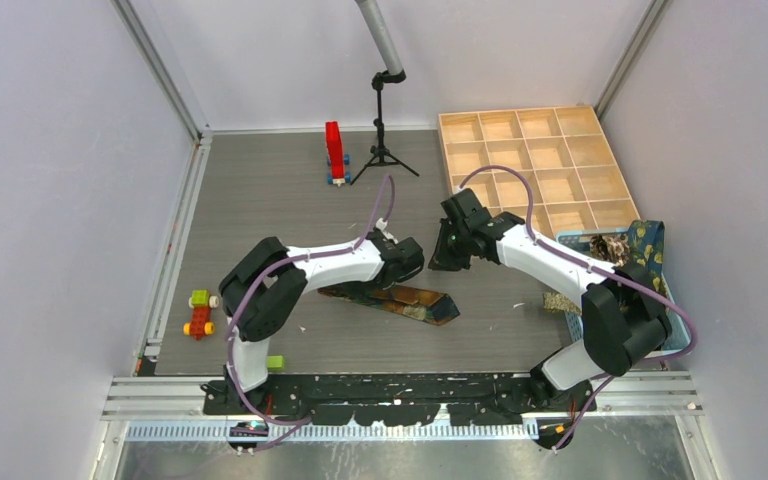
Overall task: Roll the ties
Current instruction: Roll the tie at the center of the board.
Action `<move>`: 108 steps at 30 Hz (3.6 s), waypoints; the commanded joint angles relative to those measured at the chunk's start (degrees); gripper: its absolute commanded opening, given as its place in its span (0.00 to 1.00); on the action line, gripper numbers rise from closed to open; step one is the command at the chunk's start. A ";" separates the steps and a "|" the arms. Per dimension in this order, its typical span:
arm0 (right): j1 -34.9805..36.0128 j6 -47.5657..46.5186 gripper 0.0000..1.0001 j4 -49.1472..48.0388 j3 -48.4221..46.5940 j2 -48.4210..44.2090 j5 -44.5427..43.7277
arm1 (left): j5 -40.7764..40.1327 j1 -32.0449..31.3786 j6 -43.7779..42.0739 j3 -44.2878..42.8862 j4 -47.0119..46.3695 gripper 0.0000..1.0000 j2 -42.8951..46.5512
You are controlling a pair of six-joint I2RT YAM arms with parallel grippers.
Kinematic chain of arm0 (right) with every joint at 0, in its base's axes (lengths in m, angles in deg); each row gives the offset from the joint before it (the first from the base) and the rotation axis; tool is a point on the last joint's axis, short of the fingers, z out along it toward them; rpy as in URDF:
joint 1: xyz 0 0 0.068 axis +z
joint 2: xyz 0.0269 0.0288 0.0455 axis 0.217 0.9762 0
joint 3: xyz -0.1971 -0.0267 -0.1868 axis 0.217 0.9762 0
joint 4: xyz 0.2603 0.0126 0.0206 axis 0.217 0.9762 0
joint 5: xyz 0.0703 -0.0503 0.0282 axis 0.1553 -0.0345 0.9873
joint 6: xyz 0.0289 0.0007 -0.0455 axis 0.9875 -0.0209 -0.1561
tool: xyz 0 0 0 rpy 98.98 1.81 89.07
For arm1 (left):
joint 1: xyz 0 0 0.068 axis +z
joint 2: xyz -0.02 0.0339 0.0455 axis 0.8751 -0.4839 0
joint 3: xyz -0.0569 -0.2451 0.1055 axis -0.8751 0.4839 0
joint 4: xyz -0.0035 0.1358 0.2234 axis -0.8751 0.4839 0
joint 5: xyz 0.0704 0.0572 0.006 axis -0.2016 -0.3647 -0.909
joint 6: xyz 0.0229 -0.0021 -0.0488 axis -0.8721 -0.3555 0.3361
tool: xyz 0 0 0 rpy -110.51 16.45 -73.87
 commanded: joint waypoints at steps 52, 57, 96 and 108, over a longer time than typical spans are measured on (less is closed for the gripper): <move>19.25 3.16 0.26 2.92 -41.82 31.00 7.76 | 45.75 36.95 -3.44 27.60 -24.02 0.68 43.12; 19.28 3.07 0.26 2.50 -39.69 30.82 7.50 | 48.08 37.65 -3.37 27.78 -25.25 0.68 41.37; 18.47 0.67 0.23 0.73 -29.77 28.44 3.89 | 53.91 37.69 -3.26 25.17 -35.02 0.65 22.67; 19.84 1.32 0.29 1.84 -29.92 22.32 5.21 | 54.78 37.69 -1.80 25.35 -34.58 0.65 27.27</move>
